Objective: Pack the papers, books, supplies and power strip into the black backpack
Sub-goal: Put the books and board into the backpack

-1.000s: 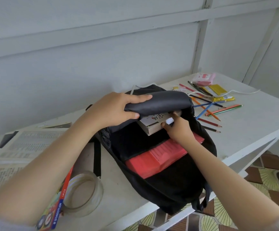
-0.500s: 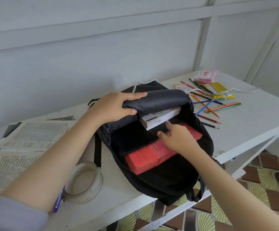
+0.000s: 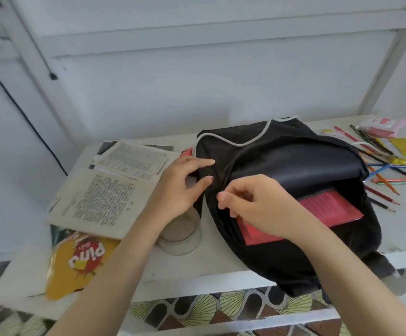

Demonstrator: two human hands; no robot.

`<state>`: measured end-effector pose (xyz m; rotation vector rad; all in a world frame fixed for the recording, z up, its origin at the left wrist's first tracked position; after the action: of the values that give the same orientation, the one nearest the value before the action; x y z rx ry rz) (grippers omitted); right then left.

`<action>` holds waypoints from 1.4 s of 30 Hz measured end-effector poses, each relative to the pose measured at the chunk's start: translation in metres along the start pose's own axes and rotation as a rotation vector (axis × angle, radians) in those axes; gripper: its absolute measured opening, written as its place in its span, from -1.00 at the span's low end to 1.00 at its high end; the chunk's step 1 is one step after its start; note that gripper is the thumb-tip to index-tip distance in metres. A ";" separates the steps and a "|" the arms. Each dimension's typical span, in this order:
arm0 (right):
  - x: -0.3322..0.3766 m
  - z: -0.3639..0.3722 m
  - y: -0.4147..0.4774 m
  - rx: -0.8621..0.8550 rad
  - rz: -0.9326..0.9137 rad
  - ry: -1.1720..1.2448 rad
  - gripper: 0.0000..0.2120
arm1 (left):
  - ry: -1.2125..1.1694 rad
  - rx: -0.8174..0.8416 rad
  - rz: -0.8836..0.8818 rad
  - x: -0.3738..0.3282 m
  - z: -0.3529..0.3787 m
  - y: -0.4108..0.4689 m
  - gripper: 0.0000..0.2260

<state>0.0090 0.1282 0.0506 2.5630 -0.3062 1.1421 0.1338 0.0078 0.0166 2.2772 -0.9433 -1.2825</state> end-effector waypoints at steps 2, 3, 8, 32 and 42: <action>0.016 0.018 0.014 0.021 -0.050 -0.006 -0.79 | 0.069 -0.096 -0.115 0.017 -0.031 -0.018 -0.70; 0.023 0.028 0.022 0.028 -0.080 -0.019 -0.80 | 0.124 -0.136 -0.175 0.026 -0.046 -0.027 -0.70; 0.042 0.091 0.078 0.094 -0.181 -0.163 -0.80 | 0.524 -0.400 -0.633 0.075 -0.106 -0.083 -0.54; -0.003 0.177 0.230 0.152 0.208 -0.109 -0.26 | 0.218 -0.656 -0.989 0.119 -0.126 -0.101 -0.37; -0.008 0.187 0.239 0.087 0.503 0.138 -0.27 | -0.250 -0.856 -0.990 0.119 -0.131 -0.094 -0.55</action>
<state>0.0553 -0.1618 -0.0256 2.5341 -0.9237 1.5194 0.3245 -0.0103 -0.0433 1.8382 0.7409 -1.8469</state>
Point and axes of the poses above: each hand's wrist, its own y-axis towards the middle knuckle, its own z-axis out of the palm, x = y × z, the point moved 3 cm from there along y, towards the middle knuckle, and after that the axes turned 15 degrees about -x, right-handed, at the moved point
